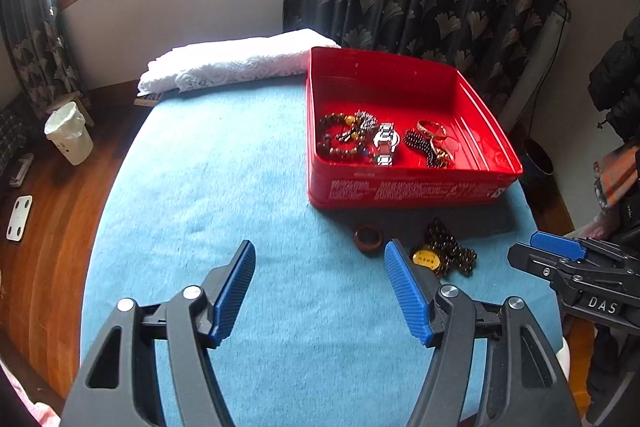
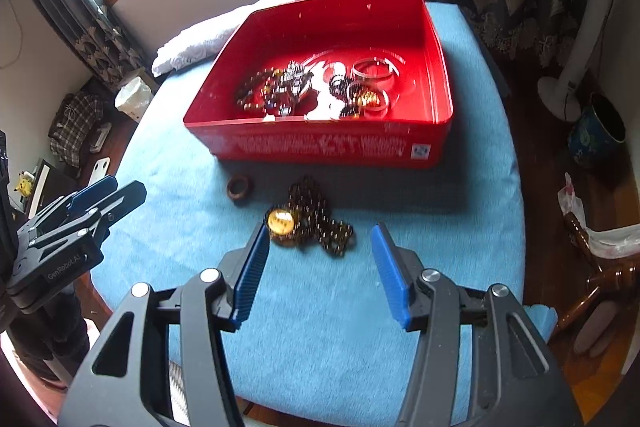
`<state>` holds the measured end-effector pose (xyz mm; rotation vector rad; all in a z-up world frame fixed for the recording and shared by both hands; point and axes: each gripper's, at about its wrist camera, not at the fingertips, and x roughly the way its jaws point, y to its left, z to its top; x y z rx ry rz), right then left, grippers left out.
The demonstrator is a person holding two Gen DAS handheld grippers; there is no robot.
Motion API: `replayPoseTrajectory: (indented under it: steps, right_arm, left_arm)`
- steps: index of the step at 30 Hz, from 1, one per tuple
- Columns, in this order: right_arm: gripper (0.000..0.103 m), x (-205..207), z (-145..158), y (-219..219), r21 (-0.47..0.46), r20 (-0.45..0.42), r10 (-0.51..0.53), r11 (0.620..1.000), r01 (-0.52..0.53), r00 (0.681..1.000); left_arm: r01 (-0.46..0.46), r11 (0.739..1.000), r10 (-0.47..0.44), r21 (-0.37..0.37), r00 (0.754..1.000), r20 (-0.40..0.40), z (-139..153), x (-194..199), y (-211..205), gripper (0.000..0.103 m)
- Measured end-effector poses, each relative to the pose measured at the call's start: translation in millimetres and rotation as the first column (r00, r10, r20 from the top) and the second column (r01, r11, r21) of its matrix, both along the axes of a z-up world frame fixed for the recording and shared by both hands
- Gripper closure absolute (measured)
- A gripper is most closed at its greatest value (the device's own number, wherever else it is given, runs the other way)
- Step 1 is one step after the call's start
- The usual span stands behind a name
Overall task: Organize jewelry
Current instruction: 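Withdraw both tools and reach toward the wooden ring and gold pendant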
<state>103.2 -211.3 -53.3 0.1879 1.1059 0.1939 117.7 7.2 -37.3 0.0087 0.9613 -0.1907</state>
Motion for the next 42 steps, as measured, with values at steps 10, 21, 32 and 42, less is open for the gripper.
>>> replayPoseTrajectory:
  steps: [10,21,32,42]
  right_arm:
    - [0.041,-5.6,-25.9,8.3,-0.025,-0.06,0.03,0.999,-0.031,0.998]
    - [0.027,16.4,-56.8,22.3,-0.05,-0.097,0.104,0.993,-0.11,0.99]
    - [0.039,37.1,-65.6,28.4,-0.086,-0.107,0.175,0.979,-0.184,0.979]
    - [0.072,26.3,-62.4,24.3,-0.032,-0.142,0.242,0.968,-0.248,0.96]
  left_arm:
    - [-0.006,0.999,0.008,0.032,0.998,-0.064,-24.1,-7.7,5.3,0.032]
    - [-0.032,0.998,0.037,0.048,0.993,-0.116,-49.8,3.8,15.7,0.031]
    - [-0.03,0.999,0.035,0.038,0.99,-0.135,-58.4,18.4,15.4,0.031]
    - [-0.025,0.999,0.029,0.035,0.989,-0.148,-63.2,22.8,11.2,0.031]
